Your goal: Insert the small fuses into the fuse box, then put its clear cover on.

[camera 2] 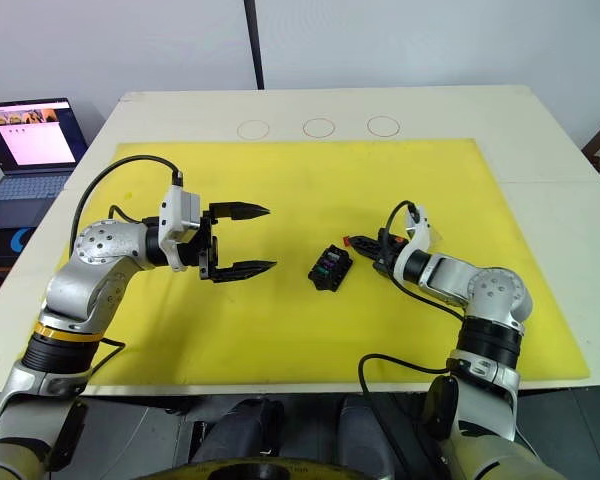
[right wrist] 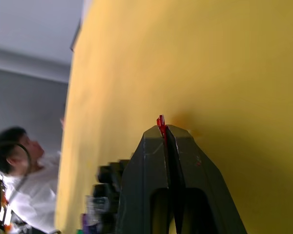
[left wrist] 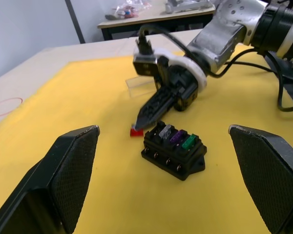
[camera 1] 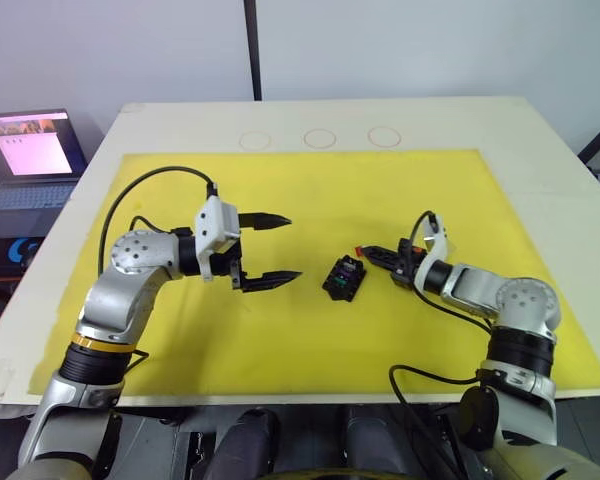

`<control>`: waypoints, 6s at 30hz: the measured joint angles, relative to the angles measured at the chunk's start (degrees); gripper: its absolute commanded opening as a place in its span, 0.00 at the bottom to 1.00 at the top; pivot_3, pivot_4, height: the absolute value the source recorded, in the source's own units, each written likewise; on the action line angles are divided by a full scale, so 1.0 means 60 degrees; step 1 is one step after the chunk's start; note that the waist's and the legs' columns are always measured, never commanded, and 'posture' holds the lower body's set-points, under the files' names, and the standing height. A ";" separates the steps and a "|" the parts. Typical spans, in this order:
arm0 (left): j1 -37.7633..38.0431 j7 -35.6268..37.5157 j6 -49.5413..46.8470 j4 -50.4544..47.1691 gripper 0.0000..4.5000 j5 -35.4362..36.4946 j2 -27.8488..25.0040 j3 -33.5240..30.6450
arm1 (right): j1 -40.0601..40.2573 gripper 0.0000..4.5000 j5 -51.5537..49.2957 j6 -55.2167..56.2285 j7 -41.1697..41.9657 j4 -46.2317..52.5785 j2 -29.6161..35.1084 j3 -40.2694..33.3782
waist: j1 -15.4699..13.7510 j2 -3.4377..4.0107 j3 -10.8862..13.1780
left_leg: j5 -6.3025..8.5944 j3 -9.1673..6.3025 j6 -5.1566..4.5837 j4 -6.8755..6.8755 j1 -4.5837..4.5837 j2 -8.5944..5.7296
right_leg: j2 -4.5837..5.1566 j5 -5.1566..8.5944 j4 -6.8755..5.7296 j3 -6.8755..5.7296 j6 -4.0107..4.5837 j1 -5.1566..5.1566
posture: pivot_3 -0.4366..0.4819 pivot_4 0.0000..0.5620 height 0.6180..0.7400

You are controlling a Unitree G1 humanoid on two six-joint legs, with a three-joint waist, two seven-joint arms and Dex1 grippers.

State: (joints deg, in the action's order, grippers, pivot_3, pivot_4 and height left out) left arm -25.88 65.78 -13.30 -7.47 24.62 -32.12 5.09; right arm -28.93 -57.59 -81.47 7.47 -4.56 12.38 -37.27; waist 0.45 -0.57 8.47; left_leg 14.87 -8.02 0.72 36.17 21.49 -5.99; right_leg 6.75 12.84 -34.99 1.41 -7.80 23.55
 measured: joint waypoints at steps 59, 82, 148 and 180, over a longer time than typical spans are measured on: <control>0.0372 0.0319 0.0091 -0.0103 1.00 0.0301 0.0314 0.0166 | 0.2471 1.00 -0.9106 0.2979 -0.3487 0.3479 0.8862 0.4015 | 0.0006 0.0133 0.0166 | 0.0028 0.0029 -0.0066 0.0000 -0.0004 0.0024 | -0.0016 0.0067 0.0108 -0.0020 0.0037 -0.0070 | 0.48 0.27 1.00; 0.0463 0.0439 0.0243 -0.0033 1.00 0.0176 0.0335 0.0220 | 0.1082 1.00 -0.4601 0.1241 0.3604 0.3020 1.0062 0.5147 | -0.0199 0.0116 0.0176 | 0.0041 0.0053 -0.0069 0.0011 0.0151 0.0076 | -0.0049 -0.0004 0.0120 -0.0031 0.0020 0.0106 | 0.48 0.27 1.00; 0.0999 0.0841 0.0023 -0.0791 1.00 0.0357 0.0124 0.0262 | -0.1153 1.00 0.0798 -0.1402 0.7428 -0.2371 0.5851 0.5398 | -0.0170 0.0108 0.0169 | 0.0008 0.0062 -0.0013 0.0017 0.0146 0.0075 | -0.0050 -0.0042 0.0094 -0.0018 0.0030 0.0114 | 0.48 0.27 1.00; 0.0992 0.0768 -0.0033 -0.0794 1.00 0.0354 0.0125 0.0350 | 0.0277 0.01 0.1427 -0.1557 0.5695 -0.1302 0.4295 0.3103 | -0.0210 0.0046 0.0106 | 0.0005 0.0054 -0.0009 0.0028 0.0138 0.0069 | -0.0048 -0.0043 0.0072 -0.0018 0.0031 0.0106 | 0.48 0.27 1.00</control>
State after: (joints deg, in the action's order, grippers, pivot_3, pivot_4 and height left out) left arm -19.93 70.39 -13.50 -12.23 26.74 -31.37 7.18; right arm -27.27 -49.03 -90.82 41.64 -12.37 38.15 -18.65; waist -0.81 -0.30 9.10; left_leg 14.90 -7.69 0.67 36.34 22.32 -5.57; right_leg 6.46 12.58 -34.56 1.30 -7.61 24.19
